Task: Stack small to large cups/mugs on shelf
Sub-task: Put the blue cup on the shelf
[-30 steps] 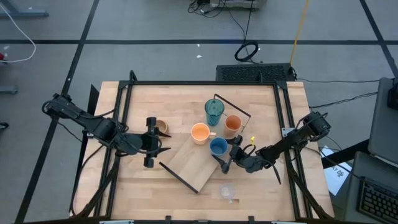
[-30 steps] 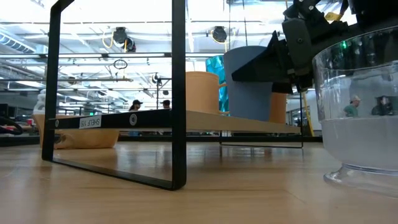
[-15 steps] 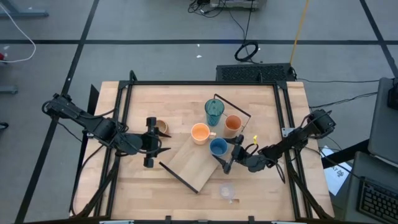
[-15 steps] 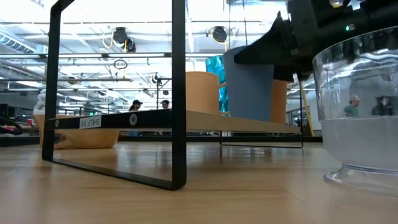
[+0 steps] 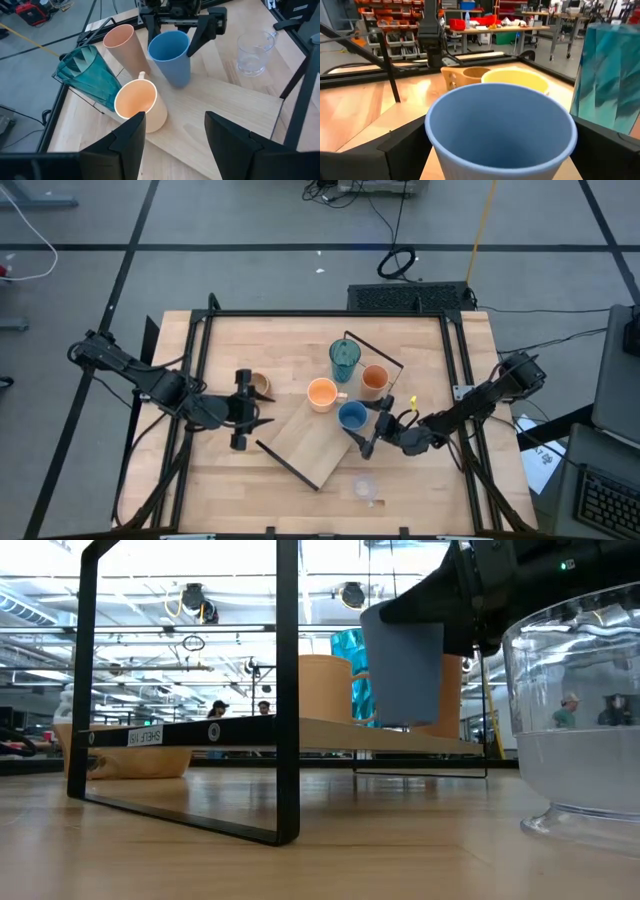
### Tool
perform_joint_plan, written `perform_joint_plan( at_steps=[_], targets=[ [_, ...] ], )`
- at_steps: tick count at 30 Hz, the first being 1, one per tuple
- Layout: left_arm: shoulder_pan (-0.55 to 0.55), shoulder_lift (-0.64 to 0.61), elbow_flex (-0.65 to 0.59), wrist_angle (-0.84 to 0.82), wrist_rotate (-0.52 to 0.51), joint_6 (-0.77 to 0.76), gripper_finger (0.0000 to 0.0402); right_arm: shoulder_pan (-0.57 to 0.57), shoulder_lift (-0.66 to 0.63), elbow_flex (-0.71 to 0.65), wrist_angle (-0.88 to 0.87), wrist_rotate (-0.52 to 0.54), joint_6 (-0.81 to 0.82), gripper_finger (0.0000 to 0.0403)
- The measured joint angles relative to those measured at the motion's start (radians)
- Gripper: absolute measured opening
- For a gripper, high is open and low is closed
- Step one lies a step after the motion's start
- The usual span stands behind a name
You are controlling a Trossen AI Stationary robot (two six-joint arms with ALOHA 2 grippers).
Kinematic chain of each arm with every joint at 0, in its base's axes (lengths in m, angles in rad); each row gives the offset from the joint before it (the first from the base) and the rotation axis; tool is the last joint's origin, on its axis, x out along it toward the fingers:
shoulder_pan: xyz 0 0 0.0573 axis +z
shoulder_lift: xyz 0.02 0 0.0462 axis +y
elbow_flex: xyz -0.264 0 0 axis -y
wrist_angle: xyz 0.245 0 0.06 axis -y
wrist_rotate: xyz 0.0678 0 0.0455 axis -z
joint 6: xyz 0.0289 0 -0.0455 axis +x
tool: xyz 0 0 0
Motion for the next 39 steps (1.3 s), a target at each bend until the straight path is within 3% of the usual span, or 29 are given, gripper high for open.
perform_joint_plan(
  at_steps=[6,20,39],
  targets=[
    [-0.013,0.0,0.0,0.002,-0.002,0.0,0.0207,0.0,0.032,0.0,-0.03,-0.008,0.064,0.04],
    [-0.013,0.0,0.0,0.002,-0.008,-0.003,0.0207,0.009,0.033,0.0,-0.065,-0.06,0.042,0.04],
    [-0.013,0.0,0.0,0.003,-0.008,-0.002,0.0207,0.021,-0.145,0.0,-0.329,-0.064,0.082,0.04]
  ],
)
